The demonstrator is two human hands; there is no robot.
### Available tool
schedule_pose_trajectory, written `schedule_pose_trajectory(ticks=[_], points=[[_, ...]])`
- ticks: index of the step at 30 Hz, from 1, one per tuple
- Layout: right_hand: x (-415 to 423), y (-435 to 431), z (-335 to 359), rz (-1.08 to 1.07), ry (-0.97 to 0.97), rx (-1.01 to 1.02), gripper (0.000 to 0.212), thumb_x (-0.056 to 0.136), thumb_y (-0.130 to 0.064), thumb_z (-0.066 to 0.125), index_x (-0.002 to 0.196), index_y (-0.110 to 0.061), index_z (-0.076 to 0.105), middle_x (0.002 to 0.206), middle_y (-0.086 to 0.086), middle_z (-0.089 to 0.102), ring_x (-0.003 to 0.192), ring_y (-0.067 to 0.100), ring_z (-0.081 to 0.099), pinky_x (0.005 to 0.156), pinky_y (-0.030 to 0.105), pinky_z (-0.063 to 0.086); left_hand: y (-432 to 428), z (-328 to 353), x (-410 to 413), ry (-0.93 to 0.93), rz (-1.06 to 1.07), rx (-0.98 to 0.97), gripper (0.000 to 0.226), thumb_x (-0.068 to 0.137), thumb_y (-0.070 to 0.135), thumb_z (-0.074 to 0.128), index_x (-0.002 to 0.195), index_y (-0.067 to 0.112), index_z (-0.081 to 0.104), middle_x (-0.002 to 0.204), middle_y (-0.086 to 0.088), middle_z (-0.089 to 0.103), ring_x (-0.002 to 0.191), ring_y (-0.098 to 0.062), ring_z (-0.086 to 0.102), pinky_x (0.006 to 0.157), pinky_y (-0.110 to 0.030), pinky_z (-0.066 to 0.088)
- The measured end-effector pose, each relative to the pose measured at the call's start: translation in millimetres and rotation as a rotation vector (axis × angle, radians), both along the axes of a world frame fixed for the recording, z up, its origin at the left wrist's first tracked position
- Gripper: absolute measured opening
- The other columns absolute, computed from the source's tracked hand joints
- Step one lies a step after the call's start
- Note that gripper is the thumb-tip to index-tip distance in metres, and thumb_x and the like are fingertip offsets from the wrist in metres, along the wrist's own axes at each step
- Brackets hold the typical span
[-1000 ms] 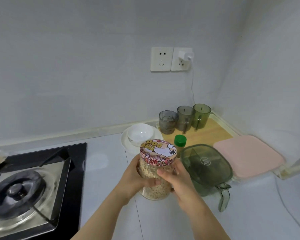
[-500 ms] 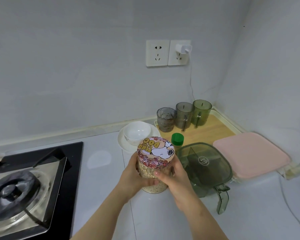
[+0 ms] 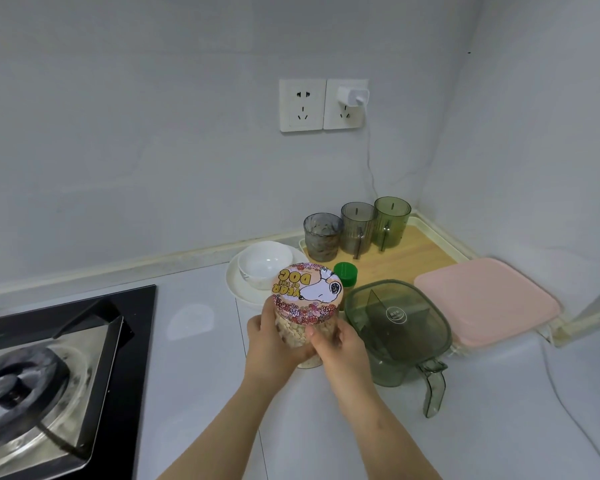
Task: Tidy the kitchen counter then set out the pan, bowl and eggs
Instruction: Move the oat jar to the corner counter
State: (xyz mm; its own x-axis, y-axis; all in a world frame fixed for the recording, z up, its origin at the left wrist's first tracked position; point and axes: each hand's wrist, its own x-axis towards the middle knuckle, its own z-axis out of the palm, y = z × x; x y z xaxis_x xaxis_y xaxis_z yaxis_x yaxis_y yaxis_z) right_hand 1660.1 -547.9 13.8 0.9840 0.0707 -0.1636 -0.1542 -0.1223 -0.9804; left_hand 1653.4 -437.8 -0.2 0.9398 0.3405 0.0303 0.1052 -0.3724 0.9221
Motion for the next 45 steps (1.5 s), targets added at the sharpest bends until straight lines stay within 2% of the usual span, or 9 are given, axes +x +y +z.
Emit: schedule_pose_trajectory(ticks=[5, 9, 13, 16, 20, 25, 31, 37, 45], points=[[1.3, 0.4, 5.4, 0.011, 0.028, -0.035, 0.063, 0.071, -0.043, 0.065, 0.128, -0.019, 0.053, 0.123, -0.003, 0.062, 0.114, 0.015, 0.057, 0.1, 0.035, 0.046, 1.4, 2.2, -1.9, 0.029, -0.02, -0.005, 0.102, 0.061, 0.01, 0.084, 0.143, 0.024, 0.025, 0.116, 0.0, 0.035, 0.114, -0.013, 0.039, 0.091, -0.02, 0.036], [2.8, 0.6, 6.2, 0.023, 0.054, -0.051, 0.048, 0.084, -0.03, 0.066, 0.129, -0.019, 0.052, 0.123, -0.001, 0.062, 0.115, 0.017, 0.057, 0.101, 0.037, 0.045, 6.8, 2.7, -3.1, 0.063, -0.024, 0.003, 0.104, 0.06, 0.013, 0.087, 0.143, 0.026, 0.026, 0.116, 0.003, 0.035, 0.112, -0.013, 0.044, 0.095, -0.021, 0.038], [2.8, 1.8, 11.1, 0.025, 0.08, -0.067, 0.045, 0.086, -0.028, 0.064, 0.128, -0.019, 0.051, 0.121, -0.002, 0.06, 0.115, 0.017, 0.056, 0.098, 0.032, 0.044, 14.0, 4.3, -6.8, 0.089, -0.04, -0.022, 0.085, 0.066, 0.014, 0.083, 0.137, 0.024, 0.037, 0.121, 0.003, 0.043, 0.111, -0.015, 0.049, 0.094, -0.029, 0.043], [1.3, 0.2, 17.5, 0.015, 0.141, -0.04, 0.039, 0.088, -0.025, 0.061, 0.125, -0.016, 0.053, 0.118, 0.0, 0.062, 0.109, 0.018, 0.056, 0.099, 0.04, 0.046, 18.4, 9.7, -11.6, 0.113, -0.048, -0.05, 0.078, 0.072, 0.013, 0.079, 0.137, 0.023, 0.037, 0.124, 0.002, 0.048, 0.108, -0.016, 0.053, 0.09, -0.031, 0.046], [-9.2, -3.4, 24.4, -0.038, 0.252, 0.016, 0.03, 0.092, -0.017, 0.055, 0.119, -0.007, 0.052, 0.087, -0.004, 0.052, 0.087, 0.015, 0.052, 0.094, 0.042, 0.047, 18.9, 18.5, -22.6, 0.117, -0.003, -0.094, 0.065, 0.079, 0.016, 0.073, 0.135, 0.02, 0.04, 0.116, 0.003, 0.05, 0.1, -0.017, 0.056, 0.082, -0.026, 0.044], [-35.5, 13.5, 28.2, -0.023, 0.352, 0.063, 0.013, 0.094, -0.024, 0.05, 0.101, -0.014, 0.055, 0.096, 0.005, 0.058, 0.088, 0.022, 0.059, 0.069, 0.03, 0.047, 31.6, 27.4, -52.1, 0.131, 0.092, -0.151, 0.033, 0.087, 0.022, 0.063, 0.119, 0.019, 0.056, 0.106, 0.003, 0.06, 0.086, -0.014, 0.058, 0.084, -0.029, 0.047], [-73.5, 67.1, 39.2, 0.131, 0.338, 0.079, 0.011, 0.093, -0.026, 0.051, 0.087, -0.018, 0.056, 0.09, 0.002, 0.062, 0.078, 0.016, 0.059, 0.068, 0.028, 0.044, 81.3, 40.6, -101.5, 0.124, 0.203, -0.234, 0.015, 0.088, 0.024, 0.06, 0.103, 0.028, 0.061, 0.091, 0.003, 0.065, 0.099, -0.018, 0.061, 0.095, -0.039, 0.049], [-131.2, 146.8, 53.8, 0.343, 0.342, 0.072, 0.021, 0.096, -0.024, 0.048, 0.11, -0.012, 0.056, 0.101, 0.004, 0.063, 0.092, 0.018, 0.06, 0.076, 0.029, 0.048, 145.6, 57.4, -184.4, 0.06, 0.374, -0.256, 0.015, 0.089, 0.021, 0.058, 0.104, 0.024, 0.06, 0.094, 0.002, 0.066, 0.093, -0.015, 0.062, 0.091, -0.035, 0.05], [-244.9, 248.5, 53.0, 0.618, 0.363, 0.06, 0.016, 0.095, -0.021, 0.05, 0.109, -0.017, 0.057, 0.103, 0.004, 0.065, 0.095, 0.018, 0.063, 0.088, 0.035, 0.051, 224.4, 55.7, -319.5, 0.072, 0.674, -0.326, 0.01, 0.087, 0.021, 0.061, 0.09, 0.03, 0.063, 0.088, 0.002, 0.07, 0.096, -0.017, 0.064, 0.096, -0.039, 0.049]])
